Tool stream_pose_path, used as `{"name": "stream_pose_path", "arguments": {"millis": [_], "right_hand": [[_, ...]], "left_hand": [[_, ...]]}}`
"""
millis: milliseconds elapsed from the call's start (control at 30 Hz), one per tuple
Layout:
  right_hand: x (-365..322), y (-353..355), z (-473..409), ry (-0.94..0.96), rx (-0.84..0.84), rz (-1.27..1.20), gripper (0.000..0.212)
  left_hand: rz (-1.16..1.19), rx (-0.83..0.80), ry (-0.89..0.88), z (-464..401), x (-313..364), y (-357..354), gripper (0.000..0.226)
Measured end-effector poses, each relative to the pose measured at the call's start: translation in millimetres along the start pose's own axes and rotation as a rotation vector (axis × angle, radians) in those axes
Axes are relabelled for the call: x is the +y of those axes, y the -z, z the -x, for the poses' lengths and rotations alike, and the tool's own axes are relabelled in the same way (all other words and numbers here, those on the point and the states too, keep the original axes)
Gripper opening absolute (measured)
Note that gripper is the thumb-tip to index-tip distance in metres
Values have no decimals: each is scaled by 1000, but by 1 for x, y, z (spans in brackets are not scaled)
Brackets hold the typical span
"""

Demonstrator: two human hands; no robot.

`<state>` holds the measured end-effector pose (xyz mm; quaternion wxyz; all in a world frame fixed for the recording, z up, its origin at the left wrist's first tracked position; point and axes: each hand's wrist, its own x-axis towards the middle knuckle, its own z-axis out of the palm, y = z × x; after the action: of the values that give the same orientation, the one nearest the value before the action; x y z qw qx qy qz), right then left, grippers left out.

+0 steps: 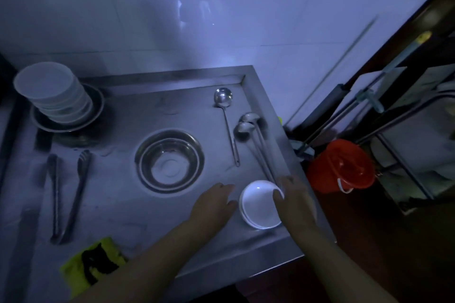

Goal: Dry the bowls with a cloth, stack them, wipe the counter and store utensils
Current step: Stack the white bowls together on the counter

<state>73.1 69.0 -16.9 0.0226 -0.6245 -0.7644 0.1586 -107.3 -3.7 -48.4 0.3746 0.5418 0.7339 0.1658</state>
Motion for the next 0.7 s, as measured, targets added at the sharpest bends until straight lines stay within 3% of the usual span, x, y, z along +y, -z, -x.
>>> {"name": "stream_pose_path", "arguments": {"millis": [133,267,367,700], "right_hand": [[32,-19,11,-126,-131,-89,39],[39,-32,14,-224,-169,-269,29],[38,-38,15,-222,-160,-385,26],[-29,-34,7,-76,-135,-377,23]], "left_hand": [[72,-68,100,-6,14,-30,47],[138,-54,141,-9,19,-45,32],[160,-31,143,-7,20,-49,27],[227,149,179,12,-12,-4,24]]}}
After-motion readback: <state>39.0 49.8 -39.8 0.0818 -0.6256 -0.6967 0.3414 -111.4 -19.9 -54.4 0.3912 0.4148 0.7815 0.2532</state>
